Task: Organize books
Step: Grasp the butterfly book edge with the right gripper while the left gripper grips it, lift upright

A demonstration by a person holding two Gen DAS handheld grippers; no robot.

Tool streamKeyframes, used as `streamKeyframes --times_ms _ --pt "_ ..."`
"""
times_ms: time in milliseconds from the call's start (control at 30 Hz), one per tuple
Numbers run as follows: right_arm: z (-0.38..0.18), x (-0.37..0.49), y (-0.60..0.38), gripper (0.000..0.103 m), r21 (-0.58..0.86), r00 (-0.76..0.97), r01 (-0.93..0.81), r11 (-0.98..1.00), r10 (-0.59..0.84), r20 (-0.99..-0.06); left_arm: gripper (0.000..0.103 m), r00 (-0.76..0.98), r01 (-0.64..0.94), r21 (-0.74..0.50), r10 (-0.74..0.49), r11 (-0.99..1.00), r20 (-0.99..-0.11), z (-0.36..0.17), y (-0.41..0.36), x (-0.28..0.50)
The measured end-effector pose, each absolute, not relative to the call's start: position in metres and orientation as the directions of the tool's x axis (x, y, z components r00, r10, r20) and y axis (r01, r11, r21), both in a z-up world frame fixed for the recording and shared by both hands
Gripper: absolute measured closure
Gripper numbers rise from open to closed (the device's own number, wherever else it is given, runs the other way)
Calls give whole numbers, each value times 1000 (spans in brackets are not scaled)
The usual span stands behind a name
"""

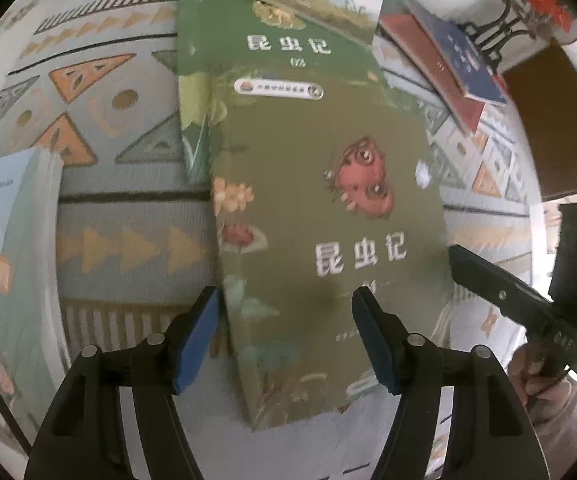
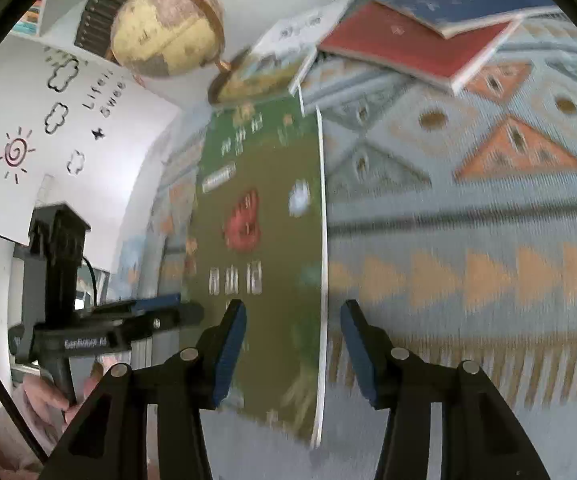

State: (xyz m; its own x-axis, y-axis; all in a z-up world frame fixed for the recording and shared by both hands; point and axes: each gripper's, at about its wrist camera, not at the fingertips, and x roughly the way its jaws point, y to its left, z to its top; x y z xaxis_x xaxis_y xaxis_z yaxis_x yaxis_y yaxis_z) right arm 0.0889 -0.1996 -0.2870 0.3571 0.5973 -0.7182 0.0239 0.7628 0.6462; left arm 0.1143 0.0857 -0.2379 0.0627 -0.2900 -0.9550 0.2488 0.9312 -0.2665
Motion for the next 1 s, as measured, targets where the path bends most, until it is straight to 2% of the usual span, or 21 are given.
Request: streamKeyframes --times_ms 100,200,267,333,367,400,433,533,667,767,833,900,1000 --pt "-289 94 -196 52 681 356 37 731 627 -693 29 80 255 -282 -311 925 -947 -237 87 111" --pt "-292 88 -198 51 718 351 78 691 655 -669 29 101 258 -277 -311 926 -945 -240 77 109" --pt "-291 84 -206 51 797 381 78 599 721 -578 29 100 249 -288 -320 925 -942 -241 79 111" --pt "-281 75 -210 54 886 404 25 463 806 -432 29 97 249 -290 -322 924 -942 -241 80 113" --pt "-277 72 -208 56 897 398 3 442 822 -407 29 97 256 -283 -316 924 -944 -240 81 112" --pt "-273 71 -203 60 891 385 -19 454 825 -413 29 98 262 -276 -310 925 -945 -241 80 111" --pt "-271 70 -198 62 864 377 -25 502 806 -457 29 100 266 -269 -305 925 -947 -241 78 111" --pt "-283 70 -202 68 819 380 53 571 747 -546 29 91 245 -285 -314 927 -945 -239 85 111" --pt "-301 64 -216 70 818 371 131 560 737 -564 30 79 170 -452 -469 876 -879 -226 100 111" --pt "-309 58 -225 70 843 377 155 515 758 -532 36 100 202 -465 -490 862 -866 -212 97 106" --pt "-312 52 -231 70 912 419 158 378 811 -408 48 109 226 -368 -399 902 -911 -212 88 101" --pt "-308 49 -229 70 933 434 132 336 826 -359 52 103 244 -320 -352 916 -930 -219 81 97" --pt "-308 47 -220 70 889 394 146 434 799 -455 53 101 233 -329 -360 915 -928 -222 82 95"
